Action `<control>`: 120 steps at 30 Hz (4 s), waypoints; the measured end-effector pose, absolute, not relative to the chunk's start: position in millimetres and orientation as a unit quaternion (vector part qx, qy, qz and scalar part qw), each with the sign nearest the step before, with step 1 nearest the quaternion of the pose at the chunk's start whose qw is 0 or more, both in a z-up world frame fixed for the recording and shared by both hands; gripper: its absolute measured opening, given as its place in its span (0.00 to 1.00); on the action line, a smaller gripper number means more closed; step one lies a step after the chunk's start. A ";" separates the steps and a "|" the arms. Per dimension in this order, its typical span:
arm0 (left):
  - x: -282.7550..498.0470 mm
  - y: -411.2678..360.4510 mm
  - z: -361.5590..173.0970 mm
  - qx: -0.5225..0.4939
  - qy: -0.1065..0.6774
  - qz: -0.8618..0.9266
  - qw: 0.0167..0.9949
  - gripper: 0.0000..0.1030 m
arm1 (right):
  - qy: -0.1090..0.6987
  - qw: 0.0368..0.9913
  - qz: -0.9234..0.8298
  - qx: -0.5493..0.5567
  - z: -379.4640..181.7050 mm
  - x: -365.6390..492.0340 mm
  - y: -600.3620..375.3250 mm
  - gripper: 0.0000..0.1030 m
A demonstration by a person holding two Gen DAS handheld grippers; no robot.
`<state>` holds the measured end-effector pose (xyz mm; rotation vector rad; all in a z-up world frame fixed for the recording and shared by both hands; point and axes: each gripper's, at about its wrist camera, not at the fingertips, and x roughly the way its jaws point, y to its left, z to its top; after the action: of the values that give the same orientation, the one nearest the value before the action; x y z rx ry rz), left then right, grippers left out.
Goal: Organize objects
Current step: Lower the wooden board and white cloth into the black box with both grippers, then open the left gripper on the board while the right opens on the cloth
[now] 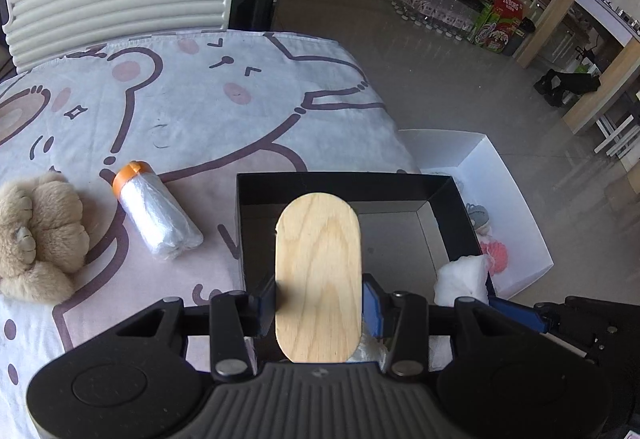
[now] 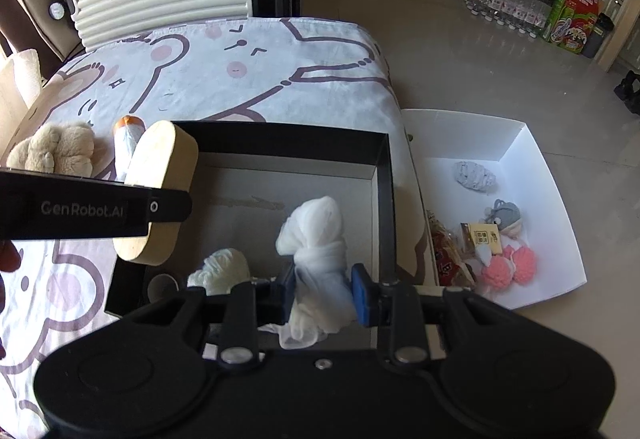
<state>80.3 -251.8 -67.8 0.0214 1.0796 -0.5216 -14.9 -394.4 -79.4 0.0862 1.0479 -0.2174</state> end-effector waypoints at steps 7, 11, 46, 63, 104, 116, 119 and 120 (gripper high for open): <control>88.2 -253.9 -82.2 0.013 0.523 -0.234 0.819 0.43 | 0.521 0.848 -0.092 0.032 -93.9 -6.9 -394.8 0.30; 90.0 -254.0 -88.2 0.017 0.528 -0.230 0.817 0.43 | 0.530 0.843 -0.087 0.028 -100.5 -4.3 -393.1 0.30; 89.4 -234.1 -76.4 0.076 0.513 -0.247 0.819 0.64 | 0.553 0.827 -0.078 0.074 -117.0 10.2 -384.1 0.47; 76.4 -245.9 -93.9 0.152 0.547 -0.272 0.777 0.77 | 0.534 0.833 -0.099 0.101 -107.2 4.3 -395.7 0.47; 86.0 -243.8 -94.8 0.148 0.540 -0.216 0.800 0.79 | 0.524 0.836 -0.107 0.124 -102.6 -1.9 -399.5 0.46; 89.1 -259.2 -111.9 0.185 0.532 -0.202 0.801 0.79 | 0.527 0.834 -0.111 0.121 -106.2 -2.3 -404.8 0.46; 91.0 -255.3 -107.7 0.167 0.531 -0.201 0.806 0.79 | 0.527 0.834 -0.112 0.123 -107.4 -1.2 -405.6 0.46; 91.2 -254.1 -106.5 0.162 0.531 -0.202 0.807 0.79 | 0.527 0.834 -0.112 0.123 -107.6 -0.9 -405.7 0.46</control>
<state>91.2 -254.1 -106.5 0.3465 1.1364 -0.4325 -0.9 -405.7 -107.6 0.2607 1.1157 -0.2378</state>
